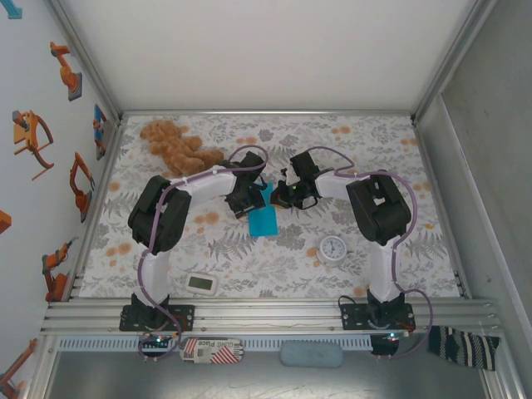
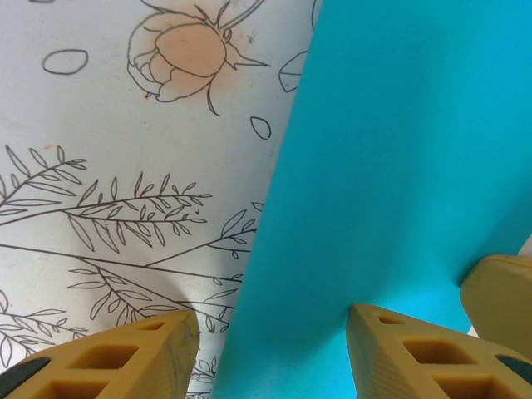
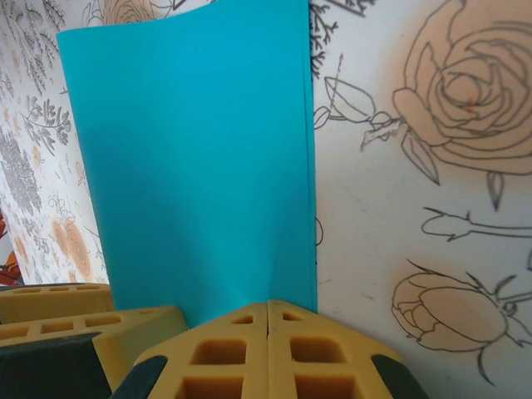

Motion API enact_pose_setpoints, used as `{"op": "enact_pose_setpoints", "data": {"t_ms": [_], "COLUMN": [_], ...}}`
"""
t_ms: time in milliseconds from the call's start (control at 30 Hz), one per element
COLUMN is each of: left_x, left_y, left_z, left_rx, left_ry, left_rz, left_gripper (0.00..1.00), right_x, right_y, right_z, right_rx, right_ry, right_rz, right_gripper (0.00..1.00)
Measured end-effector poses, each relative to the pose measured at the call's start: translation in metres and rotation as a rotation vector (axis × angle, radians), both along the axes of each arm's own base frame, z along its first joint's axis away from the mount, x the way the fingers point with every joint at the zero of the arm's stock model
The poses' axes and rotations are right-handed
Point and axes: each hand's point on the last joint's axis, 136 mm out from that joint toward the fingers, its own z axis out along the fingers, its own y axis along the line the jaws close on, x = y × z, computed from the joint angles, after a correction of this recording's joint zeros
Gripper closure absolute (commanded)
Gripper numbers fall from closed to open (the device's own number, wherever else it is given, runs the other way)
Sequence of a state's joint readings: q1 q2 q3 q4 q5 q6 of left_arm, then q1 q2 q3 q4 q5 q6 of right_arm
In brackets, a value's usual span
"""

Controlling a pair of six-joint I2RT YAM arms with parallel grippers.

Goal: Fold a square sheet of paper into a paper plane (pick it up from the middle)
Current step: First fold the square sheet of paper in half at the center of the table.

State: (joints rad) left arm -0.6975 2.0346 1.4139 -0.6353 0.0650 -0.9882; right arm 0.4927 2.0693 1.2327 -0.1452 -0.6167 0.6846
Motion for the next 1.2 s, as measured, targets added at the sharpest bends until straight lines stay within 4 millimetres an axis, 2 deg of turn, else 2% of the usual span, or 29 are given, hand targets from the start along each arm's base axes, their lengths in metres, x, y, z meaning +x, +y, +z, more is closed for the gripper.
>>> {"op": "enact_pose_setpoints", "data": {"t_ms": [200,267,333,433,533,600,700,800,933,1000,1200], "left_x": [0.005,0.01,0.018,0.029,0.036,0.036,0.034,0.03,0.02,0.016,0.011], "left_y": [0.001,0.005,0.01,0.011,0.001,-0.011,-0.027,-0.037,-0.039,-0.039,-0.04], "left_z": [0.008,0.018,0.036,0.078,0.111,0.12,0.109,0.082,0.041,0.03,0.019], "left_rx": [-0.017,-0.025,-0.044,-0.107,-0.198,-0.261,-0.32,-0.335,-0.307,-0.299,-0.296], "left_ry": [-0.02,-0.043,-0.084,-0.187,-0.275,-0.297,-0.271,-0.199,-0.097,-0.064,-0.022], "left_rz": [-0.047,-0.053,-0.052,-0.06,-0.095,-0.128,-0.173,-0.202,-0.223,-0.227,-0.239], "left_gripper": [0.42,0.42,0.43,0.51,0.6,0.65,0.7,0.74,0.78,0.78,0.8], "right_x": [-0.001,-0.001,-0.001,-0.001,-0.001,-0.001,-0.001,-0.001,-0.001,-0.001,-0.001], "right_y": [0.0,0.0,0.0,0.0,0.0,0.0,0.0,0.0,0.0,0.0,0.0], "right_z": [-0.001,-0.002,-0.002,-0.002,-0.002,-0.003,-0.003,-0.003,-0.003,-0.004,-0.004], "right_rx": [-0.001,-0.002,-0.002,-0.003,-0.003,-0.003,-0.003,-0.002,0.004,0.006,0.001], "right_ry": [-0.004,-0.003,-0.003,-0.004,-0.004,-0.003,-0.001,0.003,0.008,0.01,0.012], "right_rz": [0.006,0.007,0.007,0.009,0.01,0.01,0.013,0.014,0.016,0.017,0.024], "right_gripper": [1.0,1.0,1.0,1.0,1.0,1.0,1.0,1.0,1.0,1.0,1.0]}}
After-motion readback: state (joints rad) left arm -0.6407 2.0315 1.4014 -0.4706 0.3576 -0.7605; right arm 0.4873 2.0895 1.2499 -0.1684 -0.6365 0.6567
